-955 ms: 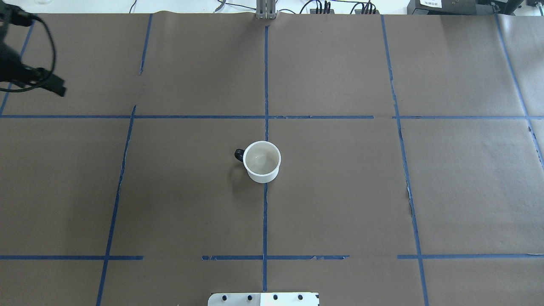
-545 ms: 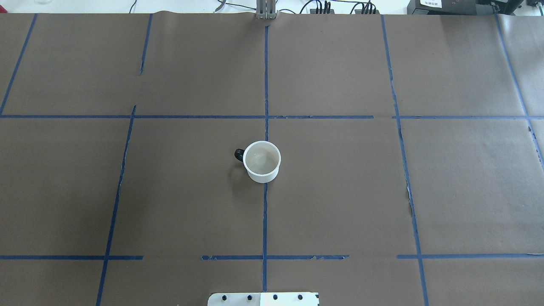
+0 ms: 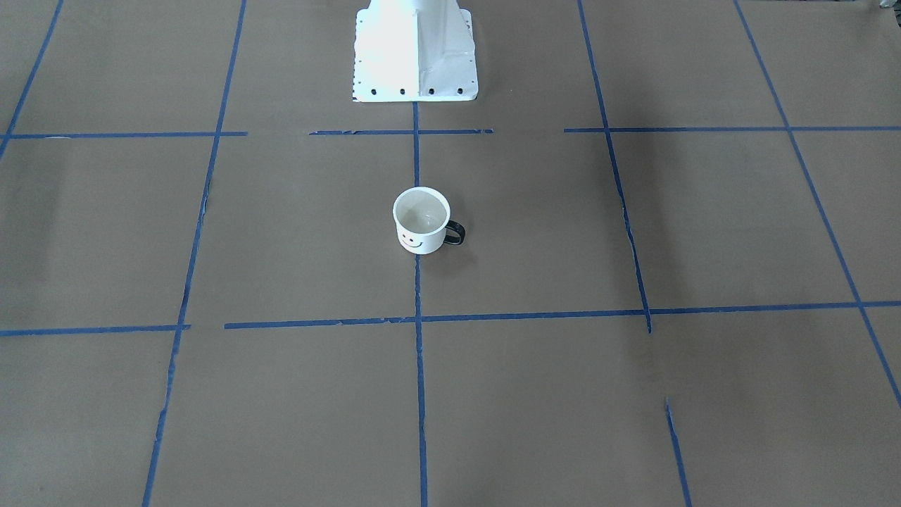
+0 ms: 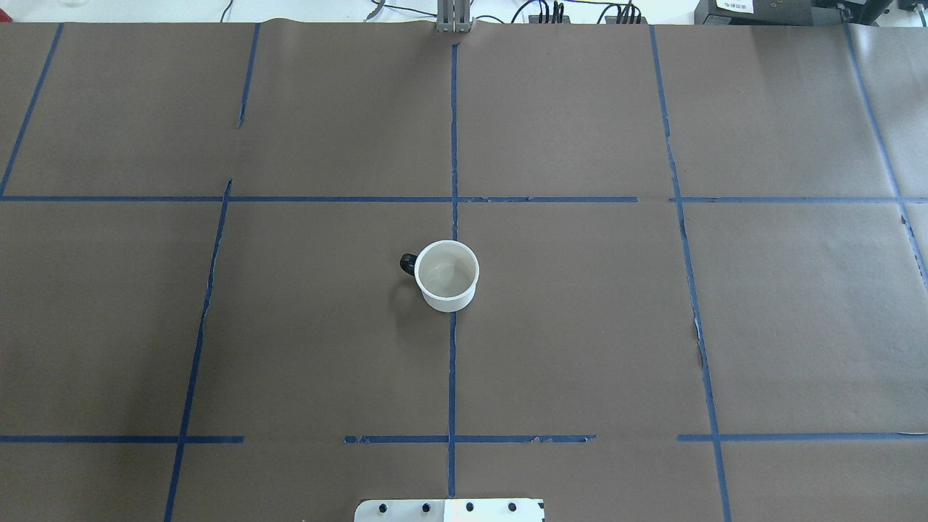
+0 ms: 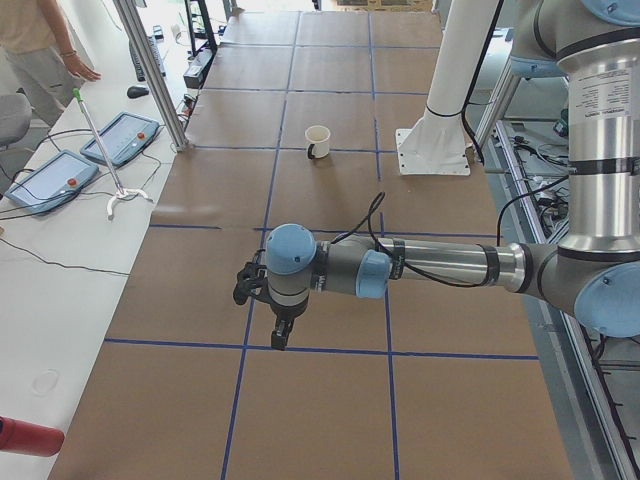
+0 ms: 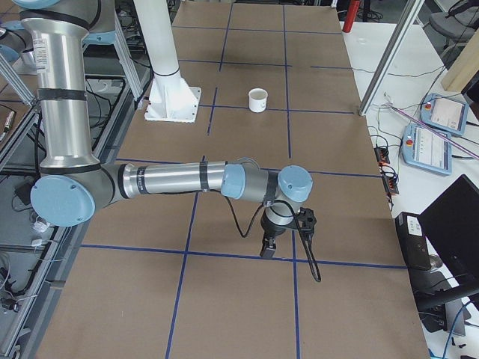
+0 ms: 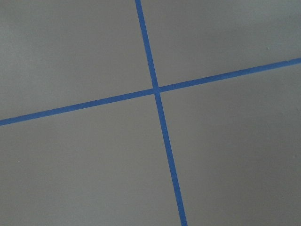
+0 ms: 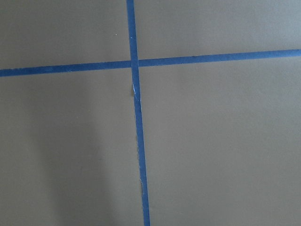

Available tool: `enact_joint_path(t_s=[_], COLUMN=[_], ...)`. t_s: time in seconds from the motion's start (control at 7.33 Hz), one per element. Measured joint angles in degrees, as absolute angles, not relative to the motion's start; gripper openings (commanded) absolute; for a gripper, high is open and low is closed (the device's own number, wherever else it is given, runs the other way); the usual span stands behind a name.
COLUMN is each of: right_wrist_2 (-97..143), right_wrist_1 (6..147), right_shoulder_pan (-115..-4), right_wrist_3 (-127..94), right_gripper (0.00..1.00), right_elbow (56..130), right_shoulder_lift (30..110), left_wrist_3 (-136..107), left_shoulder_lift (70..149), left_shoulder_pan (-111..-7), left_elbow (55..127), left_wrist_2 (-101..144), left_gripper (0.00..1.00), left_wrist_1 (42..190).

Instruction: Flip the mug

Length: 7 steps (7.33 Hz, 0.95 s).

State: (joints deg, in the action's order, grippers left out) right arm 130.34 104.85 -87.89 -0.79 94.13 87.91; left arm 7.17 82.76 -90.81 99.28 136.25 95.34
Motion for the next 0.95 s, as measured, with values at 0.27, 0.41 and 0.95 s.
enact_joint_path(t_s=[0.27,0.41,0.95], right_wrist_2=[130.34,130.34,130.34], right_wrist_1=[104.85,104.85,104.85], right_shoulder_pan=[-87.89,-87.89,-87.89], right_wrist_3=[-0.79,-0.79,-0.79], right_gripper=[1.00,1.00,1.00], right_elbow=[94.13,94.13,94.13], right_shoulder_lift=[87.89,87.89,87.90], left_wrist_3=[7.45,7.51,7.80], left_shoulder_lift=[82.53,82.45,81.26], left_shoulder_pan=[-90.98,-91.00,-91.05], left_elbow=[99.06,98.95,99.41], left_wrist_2=[136.59,136.59,136.63], left_gripper=[1.00,1.00,1.00], left_wrist_1=[95.33,95.35,95.51])
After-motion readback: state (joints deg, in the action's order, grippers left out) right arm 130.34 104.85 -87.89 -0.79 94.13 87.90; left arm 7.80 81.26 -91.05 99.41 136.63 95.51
